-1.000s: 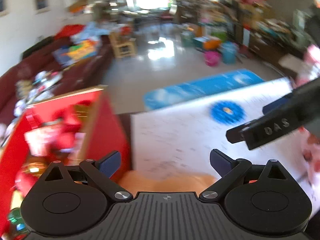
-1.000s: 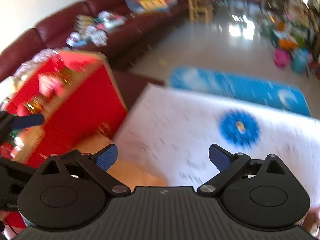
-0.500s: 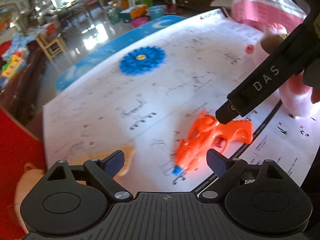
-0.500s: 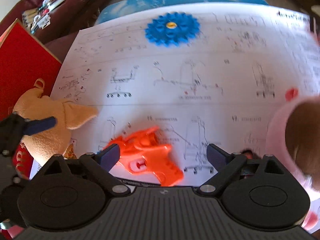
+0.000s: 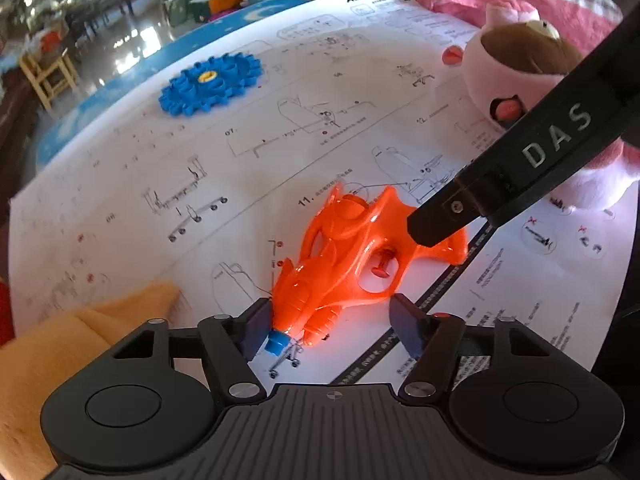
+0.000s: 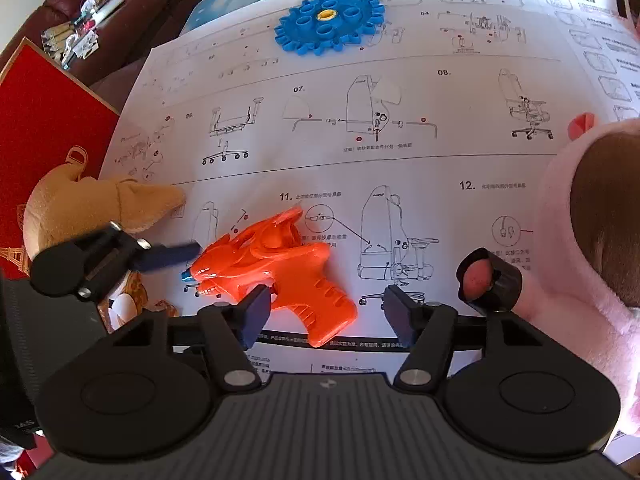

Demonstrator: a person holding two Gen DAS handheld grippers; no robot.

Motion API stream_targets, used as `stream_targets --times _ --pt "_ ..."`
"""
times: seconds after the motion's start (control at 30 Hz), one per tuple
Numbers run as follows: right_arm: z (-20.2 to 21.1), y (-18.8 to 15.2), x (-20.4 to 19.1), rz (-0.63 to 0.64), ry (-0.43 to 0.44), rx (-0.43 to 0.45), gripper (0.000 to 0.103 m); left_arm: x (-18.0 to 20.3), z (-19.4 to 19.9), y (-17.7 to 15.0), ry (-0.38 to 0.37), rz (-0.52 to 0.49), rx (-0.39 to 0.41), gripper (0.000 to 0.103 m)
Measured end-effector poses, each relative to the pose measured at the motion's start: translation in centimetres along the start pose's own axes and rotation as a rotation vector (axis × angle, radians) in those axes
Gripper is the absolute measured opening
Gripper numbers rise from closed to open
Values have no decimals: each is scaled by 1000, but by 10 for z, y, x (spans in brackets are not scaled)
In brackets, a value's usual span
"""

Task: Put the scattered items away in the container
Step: 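Grasp the orange water gun barrel with the left tool while the right tool reaches its grip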

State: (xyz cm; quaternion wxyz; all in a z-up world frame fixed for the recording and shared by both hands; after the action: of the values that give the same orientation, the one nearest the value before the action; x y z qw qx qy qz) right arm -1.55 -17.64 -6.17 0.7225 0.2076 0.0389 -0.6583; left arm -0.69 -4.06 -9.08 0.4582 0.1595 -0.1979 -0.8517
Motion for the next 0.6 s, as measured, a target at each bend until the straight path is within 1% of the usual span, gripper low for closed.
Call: stream_targets --times 0.1,0.17,0.3,0.33,0.43,0.47,0.5,0.57,0.6 --pt "-4 1 -1 2 -4 -4 63 -1 2 -2 -28 35 6 64" --pt "-9 2 -2 2 -5 -8 63 -1 3 -2 -25 43 4 62" --pt "-17 2 -4 29 -39 -4 62 -1 6 -3 -30 48 -1 57" --pt "-18 1 -4 29 -42 -7 62 -1 6 -3 -26 42 -4 57" --pt "-21 -2 -5 39 -44 -3 62 0 6 -1 -1 21 -3 63" --pt "-21 -2 -6 50 -48 -1 62 1 4 1 12 8 -6 67" --pt "-21 -3 -6 53 -50 1 62 2 3 2 17 -5 -4 67" --pt "-21 -4 -6 47 -46 3 62 4 2 4 13 -23 -5 62" --pt "-21 -4 -5 44 -44 4 62 3 2 4 19 -17 -8 53"
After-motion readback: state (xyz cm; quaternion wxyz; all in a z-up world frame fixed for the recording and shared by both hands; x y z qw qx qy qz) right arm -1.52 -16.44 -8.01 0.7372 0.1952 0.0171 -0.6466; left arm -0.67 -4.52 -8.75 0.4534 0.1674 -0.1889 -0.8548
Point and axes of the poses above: each gripper's, at about its wrist camera, not at the fingertips, and z roughly against the way its jaws point, x to its right, y to its top, the point moved 4 cm from there along -z, roughly the way its jaws point, and after that the axes turned 7 degrees about -z, right-handed, at the moved point
